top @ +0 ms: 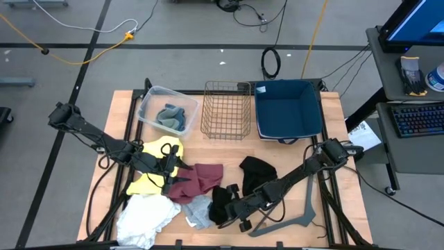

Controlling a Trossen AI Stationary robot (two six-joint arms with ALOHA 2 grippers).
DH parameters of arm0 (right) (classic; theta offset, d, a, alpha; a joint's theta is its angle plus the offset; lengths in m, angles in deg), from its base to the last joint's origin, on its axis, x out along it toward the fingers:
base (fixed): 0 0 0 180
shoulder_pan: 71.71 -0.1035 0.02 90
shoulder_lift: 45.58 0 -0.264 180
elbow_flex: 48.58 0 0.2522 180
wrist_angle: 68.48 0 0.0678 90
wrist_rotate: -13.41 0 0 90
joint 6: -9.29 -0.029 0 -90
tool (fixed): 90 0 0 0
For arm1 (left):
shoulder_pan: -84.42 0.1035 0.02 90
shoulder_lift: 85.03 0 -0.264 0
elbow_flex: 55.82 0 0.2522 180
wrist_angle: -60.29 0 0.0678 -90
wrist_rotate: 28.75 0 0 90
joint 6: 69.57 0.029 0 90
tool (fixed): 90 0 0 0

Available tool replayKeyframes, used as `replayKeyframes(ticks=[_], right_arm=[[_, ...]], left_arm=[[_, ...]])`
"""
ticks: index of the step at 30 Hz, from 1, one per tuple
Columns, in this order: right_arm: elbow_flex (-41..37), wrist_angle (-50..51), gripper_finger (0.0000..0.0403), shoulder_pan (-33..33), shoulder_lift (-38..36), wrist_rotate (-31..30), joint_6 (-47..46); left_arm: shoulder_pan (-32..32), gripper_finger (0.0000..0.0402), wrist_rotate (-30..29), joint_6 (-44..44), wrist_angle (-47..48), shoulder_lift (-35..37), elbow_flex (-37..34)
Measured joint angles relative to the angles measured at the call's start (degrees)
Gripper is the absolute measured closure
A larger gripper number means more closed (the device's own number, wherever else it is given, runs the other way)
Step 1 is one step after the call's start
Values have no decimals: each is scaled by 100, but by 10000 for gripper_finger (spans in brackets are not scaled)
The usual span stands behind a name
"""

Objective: Pick & Place Cloths
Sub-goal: Put the black sock into the transparent bin

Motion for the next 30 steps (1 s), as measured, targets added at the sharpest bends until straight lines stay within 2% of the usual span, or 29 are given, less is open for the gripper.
replayKeyframes(ticks=[11, 22, 26, 30], right_arm=[[0, 33, 402, -105, -897, -9, 393], [2, 16, 402, -141, -1923, -53, 1216], [2, 21, 402, -158, -2295, -344, 1575], [2, -98, 402, -156, -2618, -355, 1950]], left_arm=[[-4, 218, 1, -7, -11, 1, 0], [-2, 218, 5, -37, -11, 0, 0], [-2, 218, 7, -98, -44, -1, 0], [0, 218, 23, -183, -224, -1, 0]])
